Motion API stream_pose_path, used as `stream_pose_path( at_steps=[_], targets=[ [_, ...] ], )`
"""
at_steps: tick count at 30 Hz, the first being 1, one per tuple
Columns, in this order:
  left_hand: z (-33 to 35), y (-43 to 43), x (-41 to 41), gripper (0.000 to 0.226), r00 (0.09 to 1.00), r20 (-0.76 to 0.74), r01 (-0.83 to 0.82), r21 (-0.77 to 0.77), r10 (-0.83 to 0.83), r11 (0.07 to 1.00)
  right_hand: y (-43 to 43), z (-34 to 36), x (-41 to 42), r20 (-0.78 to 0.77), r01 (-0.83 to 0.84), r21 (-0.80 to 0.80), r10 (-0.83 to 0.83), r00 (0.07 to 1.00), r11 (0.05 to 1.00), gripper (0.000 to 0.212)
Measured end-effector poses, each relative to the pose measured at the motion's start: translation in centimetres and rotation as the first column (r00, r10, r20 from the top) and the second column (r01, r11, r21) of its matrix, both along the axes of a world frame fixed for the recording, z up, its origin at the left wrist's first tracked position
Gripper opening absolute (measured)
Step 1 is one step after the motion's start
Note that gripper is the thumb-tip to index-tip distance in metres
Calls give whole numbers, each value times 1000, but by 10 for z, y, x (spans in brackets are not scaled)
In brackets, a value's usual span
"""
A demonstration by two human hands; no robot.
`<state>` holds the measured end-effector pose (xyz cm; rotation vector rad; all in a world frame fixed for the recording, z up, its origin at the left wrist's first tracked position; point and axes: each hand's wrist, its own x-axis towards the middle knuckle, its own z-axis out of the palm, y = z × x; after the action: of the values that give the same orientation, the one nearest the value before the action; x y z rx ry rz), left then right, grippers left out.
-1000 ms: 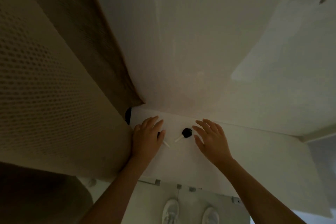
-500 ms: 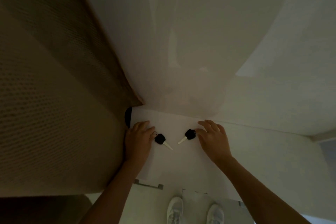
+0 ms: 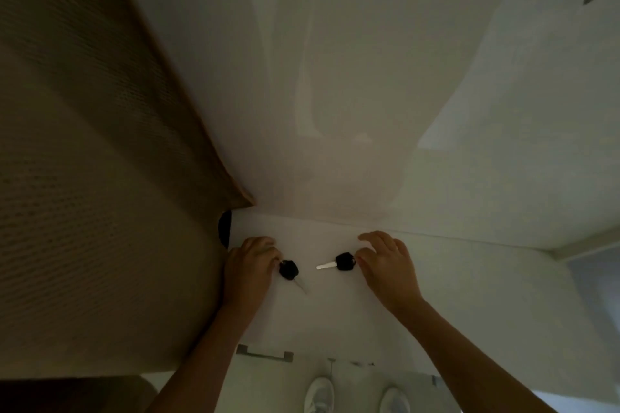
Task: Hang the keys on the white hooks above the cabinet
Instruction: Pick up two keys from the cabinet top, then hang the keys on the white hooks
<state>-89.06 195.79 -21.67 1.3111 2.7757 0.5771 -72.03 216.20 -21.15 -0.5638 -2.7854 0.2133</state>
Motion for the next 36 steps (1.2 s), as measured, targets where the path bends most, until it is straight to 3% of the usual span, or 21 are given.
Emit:
stream_pose_path(
  at_steps=[5,9,16,24,36],
  targets=[
    [14,3,8,13,999,-37,24,59,-22,998,-8,16,3,-65,0,-23,-1,998,1000,10],
    [35,12,17,28,997,-78,31,168,-18,985,-15,36,5,-127,-6,-60,-2,992,998,7],
    [77,32,29,20,994,-99,71,348,-39,935,-18,80,16,-284,-36,-104,6,959,994,7],
    [161,57,35,7,966,-253,175,514,-46,840,-16,165,16,-562,-75,-101,5,827,992,7],
    [288,78,27,8,906,-422,322,662,-19,676,-10,294,0,-762,-50,141,141,633,989,13]
  ],
)
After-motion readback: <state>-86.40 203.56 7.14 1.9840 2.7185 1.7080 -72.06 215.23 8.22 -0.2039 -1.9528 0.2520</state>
